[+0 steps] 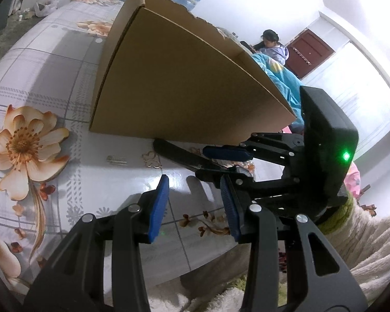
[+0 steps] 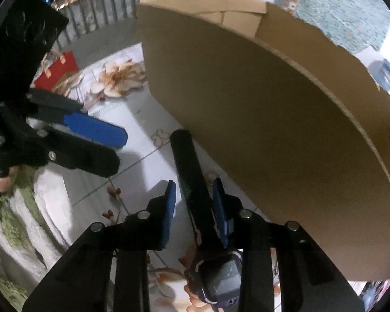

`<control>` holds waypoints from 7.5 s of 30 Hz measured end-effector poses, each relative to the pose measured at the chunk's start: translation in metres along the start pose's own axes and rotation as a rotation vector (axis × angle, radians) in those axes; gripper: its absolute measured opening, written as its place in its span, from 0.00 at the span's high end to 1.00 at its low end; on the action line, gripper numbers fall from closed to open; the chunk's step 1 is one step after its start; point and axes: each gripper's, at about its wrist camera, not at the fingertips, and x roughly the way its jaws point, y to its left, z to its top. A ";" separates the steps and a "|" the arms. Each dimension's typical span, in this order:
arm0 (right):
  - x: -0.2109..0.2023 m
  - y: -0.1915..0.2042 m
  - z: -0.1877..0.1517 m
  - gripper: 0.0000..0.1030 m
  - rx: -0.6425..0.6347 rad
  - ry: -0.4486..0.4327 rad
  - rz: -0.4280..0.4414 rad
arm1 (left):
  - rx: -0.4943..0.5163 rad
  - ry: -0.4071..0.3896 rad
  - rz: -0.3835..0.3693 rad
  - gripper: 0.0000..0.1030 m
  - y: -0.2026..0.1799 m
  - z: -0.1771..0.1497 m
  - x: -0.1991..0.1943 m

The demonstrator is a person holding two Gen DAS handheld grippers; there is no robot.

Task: Organize jewelry
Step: 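Grasp the black smartwatch strap with the right gripper and lift it, then close the left gripper on the watch strap while the right gripper releases it, then carry the smartwatch with the left gripper over into the box, then open the left gripper to drop the smartwatch in the box, then withdraw the left gripper from the box toward the gold charms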

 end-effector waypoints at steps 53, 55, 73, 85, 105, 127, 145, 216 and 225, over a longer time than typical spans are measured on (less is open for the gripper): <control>-0.084 -0.038 -0.102 0.59 0.473 -0.210 0.035 | 0.140 0.011 0.183 0.97 -0.037 -0.001 0.030; -0.087 -0.041 -0.125 0.57 0.571 -0.191 0.000 | 0.170 0.020 0.211 0.97 -0.040 -0.002 0.032; -0.053 -0.070 -0.148 0.56 0.923 -0.206 -0.001 | 0.276 0.017 0.343 0.97 -0.036 -0.017 0.036; -0.046 -0.070 -0.168 0.65 1.095 -0.375 0.264 | 0.272 0.019 0.350 0.96 -0.036 -0.018 0.036; -0.126 -0.048 -0.111 0.94 0.849 -0.459 0.018 | 0.339 -0.087 0.241 0.98 -0.080 0.013 -0.009; -0.057 -0.183 0.085 0.94 0.523 -0.090 -0.088 | 0.220 0.251 0.411 0.98 -0.047 0.210 0.085; -0.027 -0.236 0.093 0.65 0.555 -0.018 -0.199 | 0.053 0.326 0.420 0.70 -0.010 0.223 0.108; -0.035 -0.043 -0.118 0.06 0.789 -0.048 -0.421 | 0.339 0.087 0.517 0.08 -0.008 -0.004 0.007; -0.051 -0.017 -0.099 0.06 0.681 -0.202 -0.264 | 0.430 -0.021 0.450 0.35 -0.025 0.003 -0.011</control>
